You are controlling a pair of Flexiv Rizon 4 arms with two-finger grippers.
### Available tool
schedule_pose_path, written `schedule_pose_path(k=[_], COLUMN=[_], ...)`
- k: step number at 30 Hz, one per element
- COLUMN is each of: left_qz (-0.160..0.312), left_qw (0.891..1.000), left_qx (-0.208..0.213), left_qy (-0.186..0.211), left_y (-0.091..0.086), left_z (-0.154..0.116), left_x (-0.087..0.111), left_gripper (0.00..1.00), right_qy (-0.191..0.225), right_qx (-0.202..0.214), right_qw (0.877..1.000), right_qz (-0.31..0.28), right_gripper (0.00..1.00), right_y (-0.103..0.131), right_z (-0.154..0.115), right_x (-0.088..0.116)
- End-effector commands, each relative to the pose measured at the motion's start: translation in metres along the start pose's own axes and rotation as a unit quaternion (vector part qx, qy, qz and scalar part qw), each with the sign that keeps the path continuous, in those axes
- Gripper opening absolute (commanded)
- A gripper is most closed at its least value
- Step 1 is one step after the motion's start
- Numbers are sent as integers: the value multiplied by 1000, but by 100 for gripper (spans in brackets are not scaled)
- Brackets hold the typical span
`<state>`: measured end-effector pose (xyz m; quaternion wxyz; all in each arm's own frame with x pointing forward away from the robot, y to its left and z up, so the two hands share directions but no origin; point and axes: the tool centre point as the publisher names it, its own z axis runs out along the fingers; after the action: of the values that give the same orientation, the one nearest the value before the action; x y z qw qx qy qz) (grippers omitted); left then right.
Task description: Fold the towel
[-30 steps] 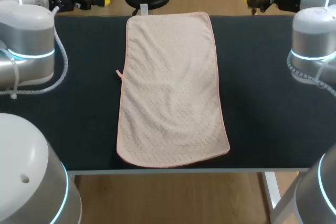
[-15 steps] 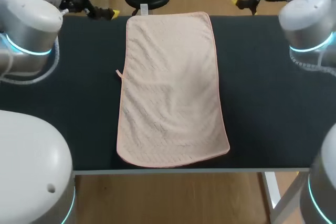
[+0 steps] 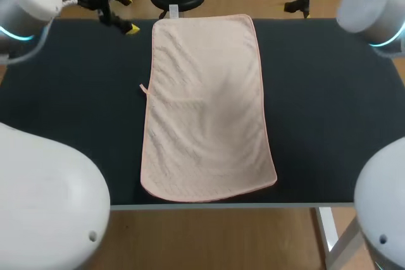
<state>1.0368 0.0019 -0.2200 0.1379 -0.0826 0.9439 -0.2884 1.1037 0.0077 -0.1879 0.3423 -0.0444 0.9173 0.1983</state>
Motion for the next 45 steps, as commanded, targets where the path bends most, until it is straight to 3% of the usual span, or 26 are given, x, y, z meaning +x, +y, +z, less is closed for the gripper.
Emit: schedule_pose_path(k=[1,5,8,16,27,29,32,37,45], left_qz=[11,22,30,43,95,77,87,37,6], left_qw=[992,992,992,993,985,986,981,981,985], left_qx=[-106,-104,-101,-92,-132,-123,-151,-166,-148], left_qy=[73,74,70,61,64,84,84,93,86], left_y=[3,7,9,16,17,17,20,20,20], left_z=[3,7,9,12,30,33,43,57,83], left_x=[-2,2,2,5,26,28,34,39,43], left_gripper=[100,100,100,100,100,100,100,100,100], right_qy=[44,53,63,108,179,187,194,199,200], right_qx=[172,180,198,200,195,196,194,188,178], right_qw=[984,982,978,968,962,961,960,960,961], right_qz=[-25,-12,30,110,62,60,62,58,69], right_gripper=[100,100,100,100,100,100,100,100,100], right_y=[9,17,21,28,36,37,38,38,35], right_z=[1,5,10,24,29,31,35,44,61], right_x=[-1,-2,-2,17,47,55,66,86,113])
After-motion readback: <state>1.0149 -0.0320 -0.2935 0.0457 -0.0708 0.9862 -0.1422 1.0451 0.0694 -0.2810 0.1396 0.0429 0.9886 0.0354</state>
